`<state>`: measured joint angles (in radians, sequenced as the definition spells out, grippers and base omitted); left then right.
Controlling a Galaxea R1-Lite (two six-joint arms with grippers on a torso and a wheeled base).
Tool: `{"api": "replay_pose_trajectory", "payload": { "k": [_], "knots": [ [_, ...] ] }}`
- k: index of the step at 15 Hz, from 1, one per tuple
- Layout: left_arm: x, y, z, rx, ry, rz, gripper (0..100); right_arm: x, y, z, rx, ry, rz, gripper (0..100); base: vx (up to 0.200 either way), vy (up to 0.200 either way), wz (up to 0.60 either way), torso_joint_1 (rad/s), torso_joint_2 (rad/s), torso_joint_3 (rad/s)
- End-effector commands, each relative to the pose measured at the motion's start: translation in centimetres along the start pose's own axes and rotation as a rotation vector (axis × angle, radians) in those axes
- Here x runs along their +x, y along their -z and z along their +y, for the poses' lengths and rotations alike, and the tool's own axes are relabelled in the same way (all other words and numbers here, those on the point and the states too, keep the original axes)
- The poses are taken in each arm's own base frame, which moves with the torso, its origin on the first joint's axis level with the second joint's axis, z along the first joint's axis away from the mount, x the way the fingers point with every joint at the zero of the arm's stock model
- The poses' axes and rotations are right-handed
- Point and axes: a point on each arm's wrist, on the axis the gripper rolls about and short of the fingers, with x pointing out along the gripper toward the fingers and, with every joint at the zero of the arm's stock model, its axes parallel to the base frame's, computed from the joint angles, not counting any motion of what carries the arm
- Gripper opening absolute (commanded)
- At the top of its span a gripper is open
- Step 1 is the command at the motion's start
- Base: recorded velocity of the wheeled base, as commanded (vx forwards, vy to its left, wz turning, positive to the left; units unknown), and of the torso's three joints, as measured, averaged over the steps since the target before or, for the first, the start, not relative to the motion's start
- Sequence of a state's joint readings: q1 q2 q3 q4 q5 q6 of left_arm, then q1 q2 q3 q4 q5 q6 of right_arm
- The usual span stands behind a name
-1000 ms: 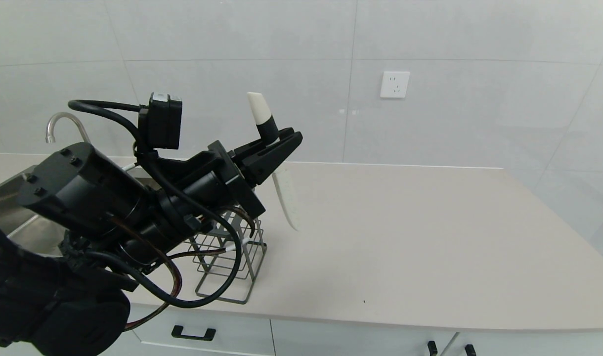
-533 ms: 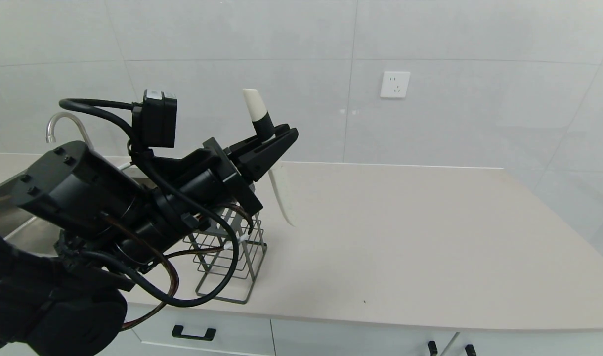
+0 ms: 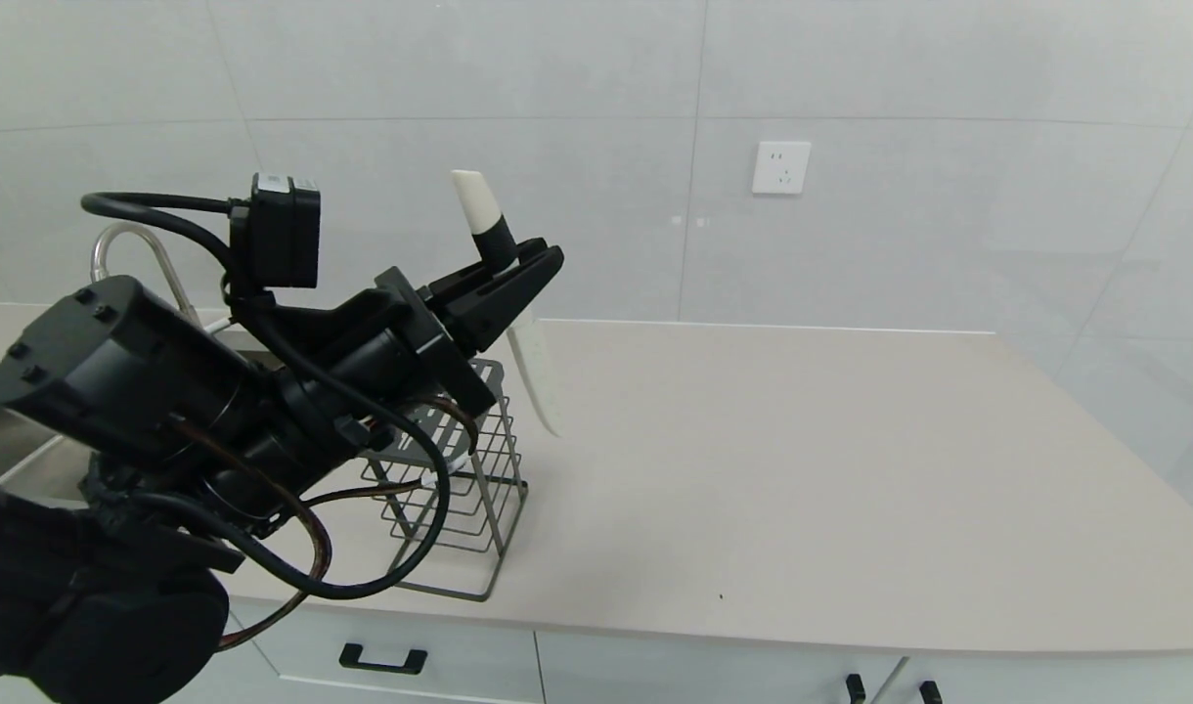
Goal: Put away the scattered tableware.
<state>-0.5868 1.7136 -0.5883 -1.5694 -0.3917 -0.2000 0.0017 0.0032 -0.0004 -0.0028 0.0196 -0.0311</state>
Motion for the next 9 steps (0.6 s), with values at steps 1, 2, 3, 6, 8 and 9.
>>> {"api": "replay_pose_trajectory", "payload": {
  "k": [1,2,3,6,8,9],
  "knots": [
    [-0.6,-0.8,0.2,0.014,-0.013,-0.017,0,0.0,0.0,0.0,0.002,0.000,0.005,100,0.000,0.000,0.00,0.000,0.00,0.000],
    [-0.9,-1.5,0.4,0.028,-0.025,-0.033,0,0.0,0.0,0.0,0.010,0.000,0.006,100,0.000,0.000,0.00,0.000,0.00,0.000],
    [-1.2,-2.0,0.7,0.042,-0.039,-0.045,0,0.0,0.0,0.0,0.019,-0.002,0.006,100,0.000,0.000,0.00,0.000,0.00,0.000],
    [-2.0,-2.7,1.4,0.063,-0.074,-0.056,0,0.0,0.0,0.0,0.031,-0.002,0.008,100,0.000,0.000,0.00,0.000,0.00,0.000],
    [-2.4,-2.5,1.3,0.072,-0.081,-0.041,0,0.0,0.0,0.0,0.033,-0.002,0.008,100,0.000,0.000,0.00,0.000,0.00,0.000],
    [-2.6,-2.2,1.7,0.104,-0.097,-0.027,0,0.0,0.0,0.0,0.033,-0.002,0.008,100,0.000,0.000,0.00,0.000,0.00,0.000]
  ]
}}
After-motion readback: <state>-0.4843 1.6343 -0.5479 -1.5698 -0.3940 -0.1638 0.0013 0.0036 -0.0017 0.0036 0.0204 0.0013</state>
